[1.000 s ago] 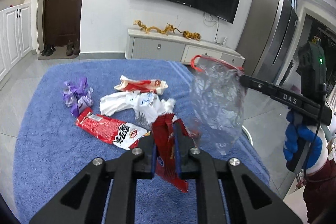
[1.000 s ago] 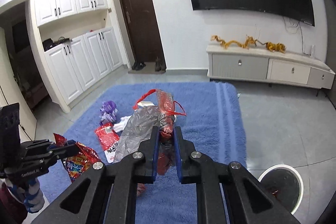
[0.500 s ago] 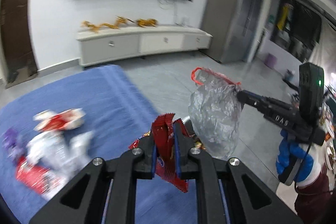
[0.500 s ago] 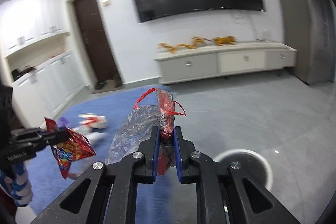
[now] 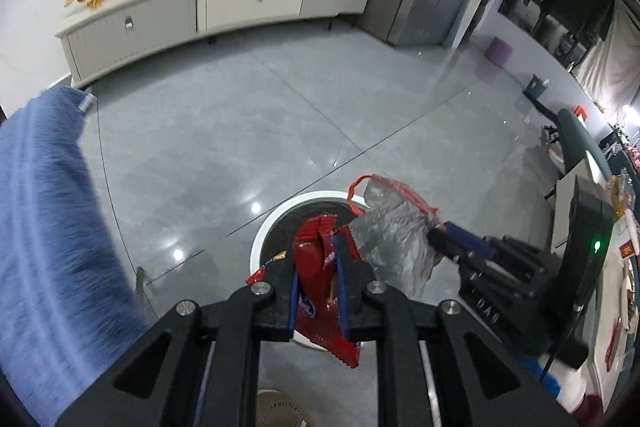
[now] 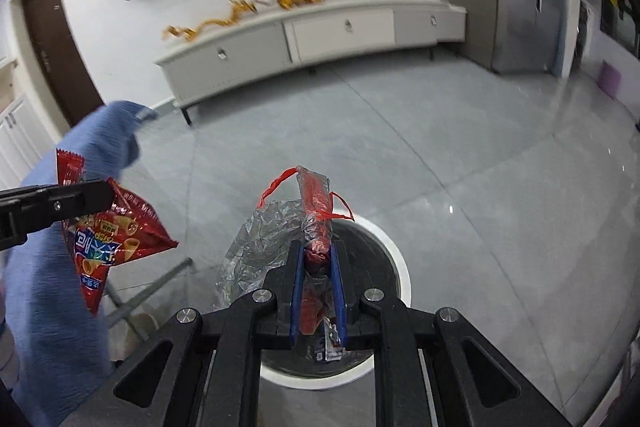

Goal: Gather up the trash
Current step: 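Carry both bags over the bin and open both tools to drop them, then move both tools back over the remaining trash on the towel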

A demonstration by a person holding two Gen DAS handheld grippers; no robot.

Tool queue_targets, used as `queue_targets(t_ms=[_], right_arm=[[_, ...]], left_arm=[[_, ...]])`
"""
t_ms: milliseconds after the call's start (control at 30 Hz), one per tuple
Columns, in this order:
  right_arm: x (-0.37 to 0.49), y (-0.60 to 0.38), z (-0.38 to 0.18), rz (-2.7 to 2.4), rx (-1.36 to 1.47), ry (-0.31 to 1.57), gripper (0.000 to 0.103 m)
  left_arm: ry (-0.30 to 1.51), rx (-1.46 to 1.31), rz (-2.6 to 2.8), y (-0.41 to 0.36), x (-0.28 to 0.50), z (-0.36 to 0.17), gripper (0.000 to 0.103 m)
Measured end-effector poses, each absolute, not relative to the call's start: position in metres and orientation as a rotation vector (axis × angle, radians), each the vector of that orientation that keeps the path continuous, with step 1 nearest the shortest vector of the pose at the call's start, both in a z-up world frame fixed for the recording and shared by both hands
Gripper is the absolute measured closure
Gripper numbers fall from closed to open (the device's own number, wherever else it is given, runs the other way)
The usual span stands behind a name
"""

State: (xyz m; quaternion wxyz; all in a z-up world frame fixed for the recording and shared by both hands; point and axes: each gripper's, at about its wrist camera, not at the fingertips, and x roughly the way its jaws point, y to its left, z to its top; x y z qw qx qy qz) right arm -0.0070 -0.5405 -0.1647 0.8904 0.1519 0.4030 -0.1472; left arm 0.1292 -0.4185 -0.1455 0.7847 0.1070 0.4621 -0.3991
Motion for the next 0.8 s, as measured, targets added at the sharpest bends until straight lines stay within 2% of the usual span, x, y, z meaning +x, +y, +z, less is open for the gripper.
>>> queue_targets(t_ms=[133, 200, 233, 267, 300, 333, 367, 633, 800], right_arm=[[0.007, -0.555, -0.196, -0.307, 0.364, 0.886, 0.088], [0.014, -0.559, -0.209, -0.317, 0.367, 0.913, 0.083], [0.016, -0.56, -0.214, -0.324, 0.365, 0.924, 0.08], [0.018, -0.56, -0.217, -0.328, 0.364, 0.931, 0.072], [0.018, -0.562, -0.219, -0.333, 0.365, 0.935, 0.065], [0.016, -0.56, -0.22, -0.336, 0.365, 0.933, 0.052], [0.014, -0.56, -0.218, -0.338, 0.367, 0.928, 0.049], [-0.003, -0.553, -0.184, -0.357, 0.349, 0.873, 0.049], [-0.025, -0.532, -0.134, -0.338, 0.307, 0.774, 0.046]], left_arm=[[1.059, 0.236, -0.845, -0.438, 0.141, -0.169, 0.086], [1.078, 0.231, -0.838, -0.445, 0.144, -0.175, 0.075], [1.082, 0.229, -0.836, -0.446, 0.145, -0.177, 0.065], [1.088, 0.226, -0.831, -0.446, 0.148, -0.179, 0.058], [1.094, 0.222, -0.828, -0.446, 0.149, -0.18, 0.058], [1.097, 0.219, -0.829, -0.446, 0.149, -0.18, 0.058], [1.098, 0.218, -0.827, -0.446, 0.149, -0.18, 0.058], [1.064, 0.183, -0.83, -0.433, 0.138, -0.158, 0.058], [0.928, 0.137, -0.825, -0.395, 0.111, -0.106, 0.058]])
